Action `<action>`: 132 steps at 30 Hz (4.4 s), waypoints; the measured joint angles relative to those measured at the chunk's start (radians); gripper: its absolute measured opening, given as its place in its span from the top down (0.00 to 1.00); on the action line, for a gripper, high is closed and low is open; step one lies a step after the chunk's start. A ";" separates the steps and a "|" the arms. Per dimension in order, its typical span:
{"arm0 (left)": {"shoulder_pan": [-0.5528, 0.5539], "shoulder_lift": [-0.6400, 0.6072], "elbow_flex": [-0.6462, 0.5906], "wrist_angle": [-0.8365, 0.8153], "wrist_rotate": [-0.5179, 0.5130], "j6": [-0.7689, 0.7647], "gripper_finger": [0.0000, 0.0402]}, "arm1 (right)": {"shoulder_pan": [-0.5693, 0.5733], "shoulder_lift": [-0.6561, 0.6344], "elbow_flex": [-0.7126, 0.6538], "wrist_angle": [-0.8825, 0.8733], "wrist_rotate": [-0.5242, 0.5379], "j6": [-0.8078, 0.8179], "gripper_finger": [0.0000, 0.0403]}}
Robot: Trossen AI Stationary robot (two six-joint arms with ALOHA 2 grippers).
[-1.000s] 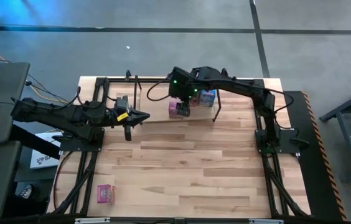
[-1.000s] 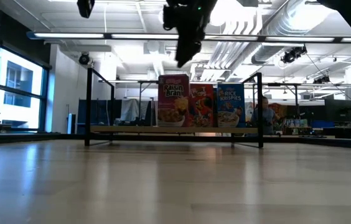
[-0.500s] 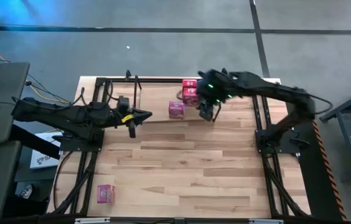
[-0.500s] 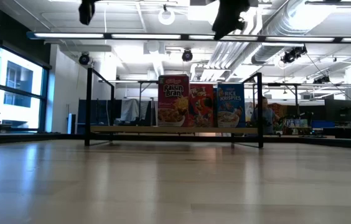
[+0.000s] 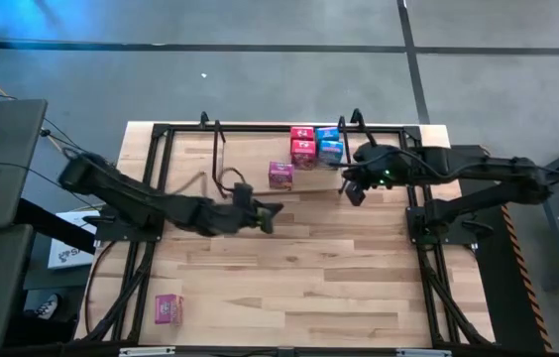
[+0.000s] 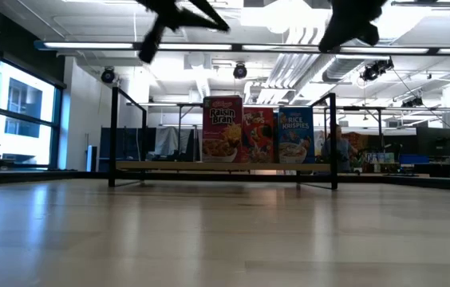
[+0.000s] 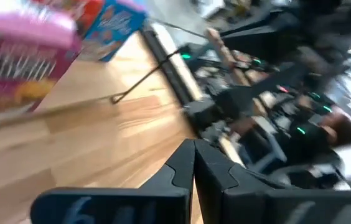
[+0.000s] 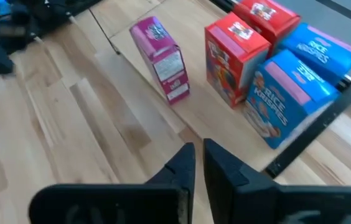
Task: Stack cereal on shelf
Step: Put the top violet cereal box on the shelf
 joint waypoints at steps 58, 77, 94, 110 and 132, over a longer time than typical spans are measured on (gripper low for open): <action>0.238 0.479 0.166 -0.056 -0.158 -0.705 1.00 | -0.011 -0.021 -0.051 -0.017 0.015 -0.112 1.00; 0.288 0.458 0.164 -0.220 -0.092 -0.628 1.00 | -0.011 -0.021 -0.051 -0.016 0.032 -0.103 1.00; 0.331 0.419 0.165 -0.317 -0.093 -0.644 1.00 | -0.011 -0.021 -0.051 0.001 0.059 -0.093 1.00; 0.411 0.393 0.169 -0.285 -0.026 -0.434 1.00 | -0.011 -0.021 -0.051 0.002 0.058 -0.050 1.00; 0.365 0.176 0.166 -0.506 0.024 0.102 1.00 | -0.011 -0.019 -0.051 0.024 0.065 -0.048 1.00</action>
